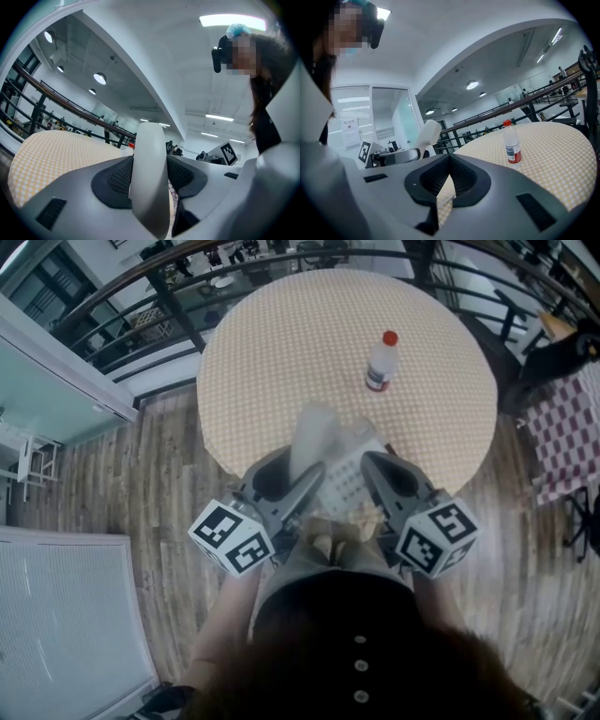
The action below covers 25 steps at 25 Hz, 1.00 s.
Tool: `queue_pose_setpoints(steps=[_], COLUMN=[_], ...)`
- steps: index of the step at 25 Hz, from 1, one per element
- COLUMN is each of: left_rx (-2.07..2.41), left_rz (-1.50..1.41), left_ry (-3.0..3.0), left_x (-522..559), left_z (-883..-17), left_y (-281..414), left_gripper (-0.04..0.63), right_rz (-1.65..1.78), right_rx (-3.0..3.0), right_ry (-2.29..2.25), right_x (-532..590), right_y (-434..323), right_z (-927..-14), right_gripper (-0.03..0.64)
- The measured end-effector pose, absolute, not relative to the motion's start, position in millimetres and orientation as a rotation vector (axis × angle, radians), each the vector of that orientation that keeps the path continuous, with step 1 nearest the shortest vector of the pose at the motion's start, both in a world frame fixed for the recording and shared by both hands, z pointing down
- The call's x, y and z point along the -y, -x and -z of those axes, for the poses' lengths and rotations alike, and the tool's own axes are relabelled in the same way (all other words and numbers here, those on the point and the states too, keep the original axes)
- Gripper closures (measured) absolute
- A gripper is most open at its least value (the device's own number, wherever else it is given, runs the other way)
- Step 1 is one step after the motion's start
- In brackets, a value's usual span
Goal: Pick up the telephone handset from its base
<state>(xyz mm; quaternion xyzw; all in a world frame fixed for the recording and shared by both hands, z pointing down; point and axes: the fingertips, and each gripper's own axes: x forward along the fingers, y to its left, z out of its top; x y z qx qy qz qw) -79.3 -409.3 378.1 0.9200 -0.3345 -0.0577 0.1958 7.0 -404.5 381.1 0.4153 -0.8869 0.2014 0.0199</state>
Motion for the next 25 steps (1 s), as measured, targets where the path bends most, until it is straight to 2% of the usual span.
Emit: queue_pose_setpoints(steps=[25], left_rx=[0.905], left_rz=[0.116], left_ry=[-2.56], left_x=[409.1], left_z=[-391.3], left_y=[84.6], left_gripper=[0.37], right_rz=[-0.675], right_rx=[2.681], right_ry=[-1.303], right_x=[409.9], right_y=[-6.1], right_z=[-403.5], right_gripper=[0.606])
